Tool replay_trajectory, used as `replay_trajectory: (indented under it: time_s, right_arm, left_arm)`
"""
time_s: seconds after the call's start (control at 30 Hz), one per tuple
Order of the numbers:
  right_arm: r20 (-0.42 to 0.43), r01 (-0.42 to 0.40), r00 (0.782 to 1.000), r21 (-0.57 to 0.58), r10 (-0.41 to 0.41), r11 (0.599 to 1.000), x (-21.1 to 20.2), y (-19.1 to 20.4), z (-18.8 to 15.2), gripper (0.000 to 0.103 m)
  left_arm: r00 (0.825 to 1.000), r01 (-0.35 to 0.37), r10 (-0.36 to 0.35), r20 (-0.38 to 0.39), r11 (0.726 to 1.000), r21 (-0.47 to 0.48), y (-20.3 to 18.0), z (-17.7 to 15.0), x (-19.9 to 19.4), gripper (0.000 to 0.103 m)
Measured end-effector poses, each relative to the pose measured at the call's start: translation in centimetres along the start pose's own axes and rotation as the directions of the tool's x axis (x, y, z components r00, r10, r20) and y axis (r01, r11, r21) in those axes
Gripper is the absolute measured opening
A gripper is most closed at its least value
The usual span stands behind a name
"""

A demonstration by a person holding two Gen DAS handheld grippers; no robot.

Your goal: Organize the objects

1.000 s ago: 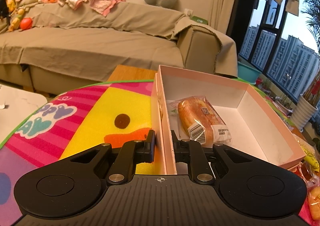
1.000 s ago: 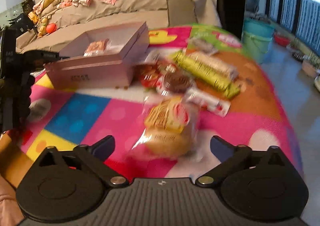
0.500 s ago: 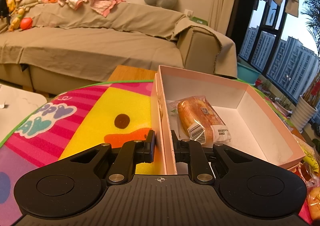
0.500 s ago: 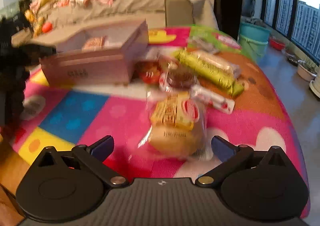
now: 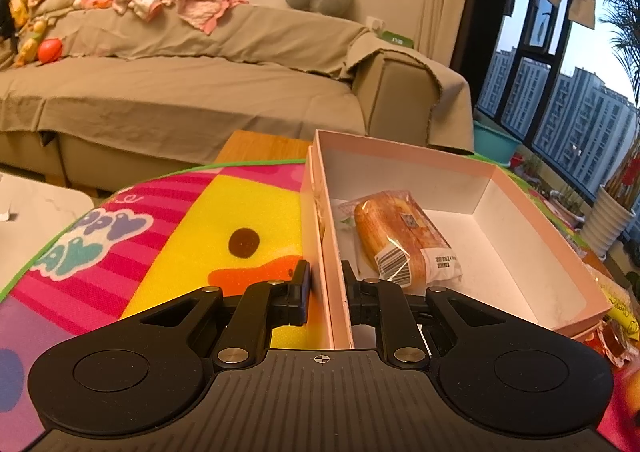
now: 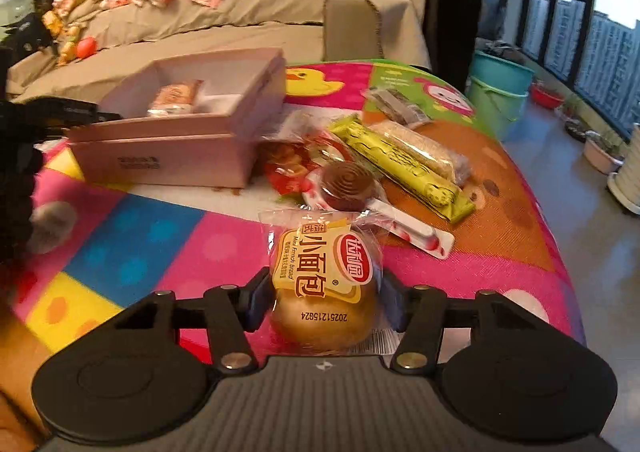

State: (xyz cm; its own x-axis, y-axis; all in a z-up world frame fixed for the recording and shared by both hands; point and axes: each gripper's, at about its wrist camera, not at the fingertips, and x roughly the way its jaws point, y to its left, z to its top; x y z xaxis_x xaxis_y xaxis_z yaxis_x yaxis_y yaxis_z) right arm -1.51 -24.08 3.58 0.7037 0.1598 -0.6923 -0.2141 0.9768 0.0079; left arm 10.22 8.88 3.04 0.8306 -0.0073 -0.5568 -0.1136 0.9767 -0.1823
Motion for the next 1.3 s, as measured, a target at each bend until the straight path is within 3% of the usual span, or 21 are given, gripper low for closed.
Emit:
replay_trajectory:
  time_s: [0.13, 0.3, 0.5, 0.8, 0.83, 0.87, 0.93, 1.1, 1.3]
  right_arm:
    - [0.096, -0.033, 0.995, -0.06, 0.039, 0.998, -3.5, 1.1, 2.1, 0.055]
    - [0.247, -0.085, 0.962, -0.149, 0.12, 0.985, -7.5, 2.7, 6.8, 0.055]
    - [0.308, -0.17, 0.928, -0.151, 0.21, 0.974, -7.3, 3.9, 12.0, 0.055]
    - [0.298, -0.169, 0.934, -0.121, 0.198, 0.978, -0.5, 5.8, 18.1, 0.055]
    - [0.298, -0.161, 0.935, -0.125, 0.192, 0.979, 0.6, 6.1, 18.7, 0.057]
    - [0.3, -0.152, 0.936, -0.131, 0.186, 0.98, 1.7, 6.4, 19.2, 0.068]
    - [0.306, -0.141, 0.936, -0.123, 0.173, 0.982, 3.1, 6.3, 19.5, 0.077]
    - [0.305, -0.146, 0.94, -0.046, 0.153, 0.988, 3.7, 2.8, 19.2, 0.078]
    - [0.227, -0.049, 0.973, 0.073, 0.031, 0.996, 5.5, -3.5, 19.1, 0.081]
  left_arm:
    - [1.0, -0.004, 0.004, -0.004, 1.0, 0.017, -0.2, 0.1, 0.0, 0.017]
    - [1.0, -0.004, 0.004, -0.003, 1.0, 0.024, -0.1, 0.1, 0.1, 0.017]
    - [1.0, -0.007, 0.008, -0.008, 0.999, 0.047, -0.2, 0.1, 0.1, 0.017]
    - [1.0, -0.015, 0.014, 0.004, 0.996, 0.087, -0.5, 0.1, 0.1, 0.015]
    - [1.0, -0.014, 0.014, 0.003, 0.996, 0.088, -0.4, 0.0, 0.1, 0.015]
    - [1.0, -0.014, 0.014, 0.0, 0.996, 0.089, -0.4, 0.1, 0.1, 0.015]
    - [1.0, -0.012, 0.013, -0.004, 0.995, 0.095, -0.4, 0.1, 0.2, 0.016]
    - [1.0, -0.01, 0.011, -0.005, 0.995, 0.095, -0.3, 0.1, 0.4, 0.016]
    - [1.0, -0.004, 0.004, 0.0, 0.997, 0.082, -0.1, 0.1, 0.3, 0.016]
